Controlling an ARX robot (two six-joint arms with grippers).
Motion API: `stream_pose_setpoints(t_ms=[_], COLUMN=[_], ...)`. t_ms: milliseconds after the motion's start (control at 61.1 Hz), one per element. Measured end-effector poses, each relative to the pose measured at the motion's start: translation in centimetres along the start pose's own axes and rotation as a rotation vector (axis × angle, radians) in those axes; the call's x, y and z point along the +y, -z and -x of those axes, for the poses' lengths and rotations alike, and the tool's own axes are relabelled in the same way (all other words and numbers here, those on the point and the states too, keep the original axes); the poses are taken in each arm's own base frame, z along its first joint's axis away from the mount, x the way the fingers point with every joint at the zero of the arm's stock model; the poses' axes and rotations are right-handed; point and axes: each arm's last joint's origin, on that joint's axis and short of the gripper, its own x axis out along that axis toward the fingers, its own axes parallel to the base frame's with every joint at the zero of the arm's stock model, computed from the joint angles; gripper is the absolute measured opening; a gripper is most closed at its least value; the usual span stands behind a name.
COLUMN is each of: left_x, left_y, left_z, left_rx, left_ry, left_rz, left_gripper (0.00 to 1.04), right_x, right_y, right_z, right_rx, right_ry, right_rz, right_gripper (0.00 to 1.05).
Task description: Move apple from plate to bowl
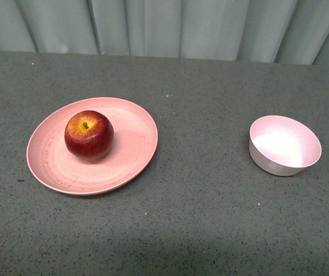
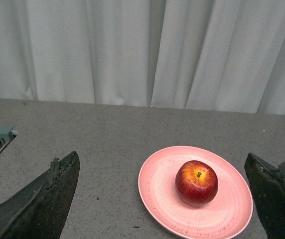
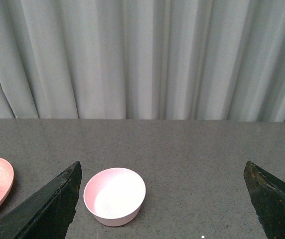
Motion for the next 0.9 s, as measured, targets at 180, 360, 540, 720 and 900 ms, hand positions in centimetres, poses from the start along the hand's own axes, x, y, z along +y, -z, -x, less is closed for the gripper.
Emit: stream_pose_setpoints(t_ms=[180, 360, 540, 720, 900], left_x=[0.0, 0.0, 0.0, 0.0, 0.0], left_y=[0.0, 0.0, 0.0, 0.0, 0.0], left_z=[0.0, 0.0, 0.0, 0.0, 0.0], left_rx=[0.0, 0.0, 0.0, 0.0, 0.0], left_ry=[0.0, 0.0, 0.0, 0.0, 0.0], left_rz=[0.0, 0.0, 0.0, 0.0, 0.0], left_gripper=[0.98, 0.98, 0.98, 0.98, 0.98], right_x=[0.0, 0.0, 0.0, 0.0, 0.0], right_y=[0.0, 0.0, 0.0, 0.0, 0.0], right_z=[0.0, 0.0, 0.0, 0.0, 0.0], right_rx=[0.0, 0.0, 0.0, 0.0, 0.0], right_ry=[0.0, 0.0, 0.0, 0.0, 0.0], right_rz=[0.0, 0.0, 0.0, 0.0, 0.0], right_gripper=[0.95, 0.95, 0.95, 0.95, 0.95])
